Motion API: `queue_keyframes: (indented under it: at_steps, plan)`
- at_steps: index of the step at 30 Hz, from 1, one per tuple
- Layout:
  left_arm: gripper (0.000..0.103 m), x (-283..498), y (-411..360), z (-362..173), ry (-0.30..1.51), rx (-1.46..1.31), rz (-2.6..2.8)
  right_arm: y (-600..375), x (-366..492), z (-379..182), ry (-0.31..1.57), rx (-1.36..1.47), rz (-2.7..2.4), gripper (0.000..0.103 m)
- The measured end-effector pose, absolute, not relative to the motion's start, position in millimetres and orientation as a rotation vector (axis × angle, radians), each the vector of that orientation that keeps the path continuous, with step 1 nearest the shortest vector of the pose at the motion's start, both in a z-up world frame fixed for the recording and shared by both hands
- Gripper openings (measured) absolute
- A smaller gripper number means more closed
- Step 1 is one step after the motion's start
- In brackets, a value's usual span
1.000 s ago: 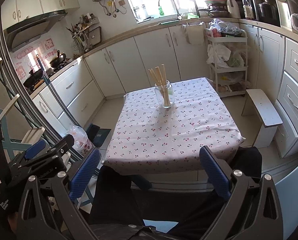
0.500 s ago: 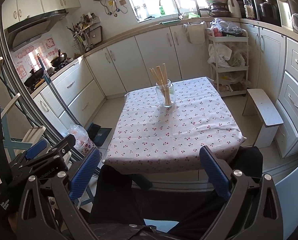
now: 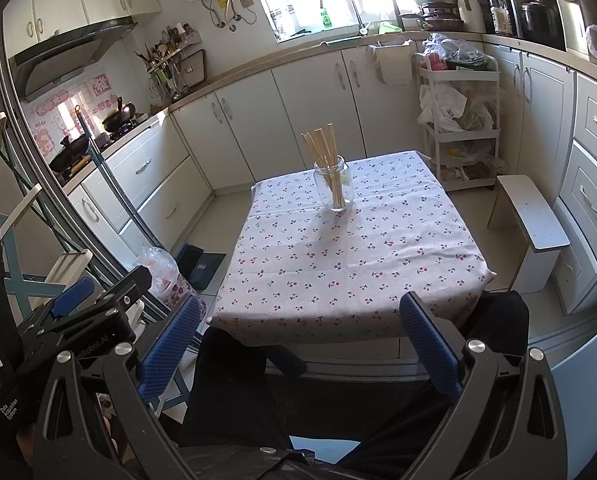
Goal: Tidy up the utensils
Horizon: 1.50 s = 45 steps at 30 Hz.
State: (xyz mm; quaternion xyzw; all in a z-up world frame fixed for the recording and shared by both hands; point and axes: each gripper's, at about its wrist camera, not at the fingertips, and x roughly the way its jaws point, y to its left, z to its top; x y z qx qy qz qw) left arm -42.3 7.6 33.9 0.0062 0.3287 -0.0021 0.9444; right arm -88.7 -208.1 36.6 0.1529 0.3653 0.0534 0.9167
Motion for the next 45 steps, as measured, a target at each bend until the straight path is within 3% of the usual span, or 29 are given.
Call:
queue_keyframes:
  at_steps: [45]
  plan:
    - [0.095,-42.1,3.4,34.7,0.664,0.008,-0.005,-205.0,-88.8,35.9,0.749,0.315,0.110,0.096]
